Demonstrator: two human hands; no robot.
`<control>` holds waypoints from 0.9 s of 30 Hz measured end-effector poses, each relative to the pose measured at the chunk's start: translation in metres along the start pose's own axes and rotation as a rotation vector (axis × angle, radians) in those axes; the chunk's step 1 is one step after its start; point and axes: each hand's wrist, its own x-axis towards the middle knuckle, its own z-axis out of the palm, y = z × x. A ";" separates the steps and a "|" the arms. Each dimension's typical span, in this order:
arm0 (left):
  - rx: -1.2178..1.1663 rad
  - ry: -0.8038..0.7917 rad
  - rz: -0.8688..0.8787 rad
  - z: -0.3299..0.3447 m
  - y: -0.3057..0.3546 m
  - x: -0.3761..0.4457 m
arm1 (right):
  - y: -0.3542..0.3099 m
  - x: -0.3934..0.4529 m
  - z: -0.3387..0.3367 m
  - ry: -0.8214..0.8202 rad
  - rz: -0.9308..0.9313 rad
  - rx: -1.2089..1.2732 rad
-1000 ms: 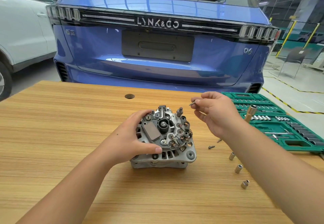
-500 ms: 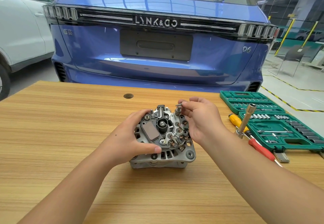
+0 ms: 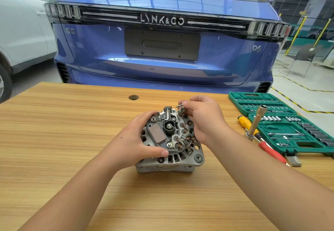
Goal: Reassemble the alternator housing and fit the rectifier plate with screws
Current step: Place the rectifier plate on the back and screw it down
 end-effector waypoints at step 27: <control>0.057 0.141 0.110 0.016 0.004 -0.001 | 0.004 0.001 -0.007 -0.073 -0.069 0.058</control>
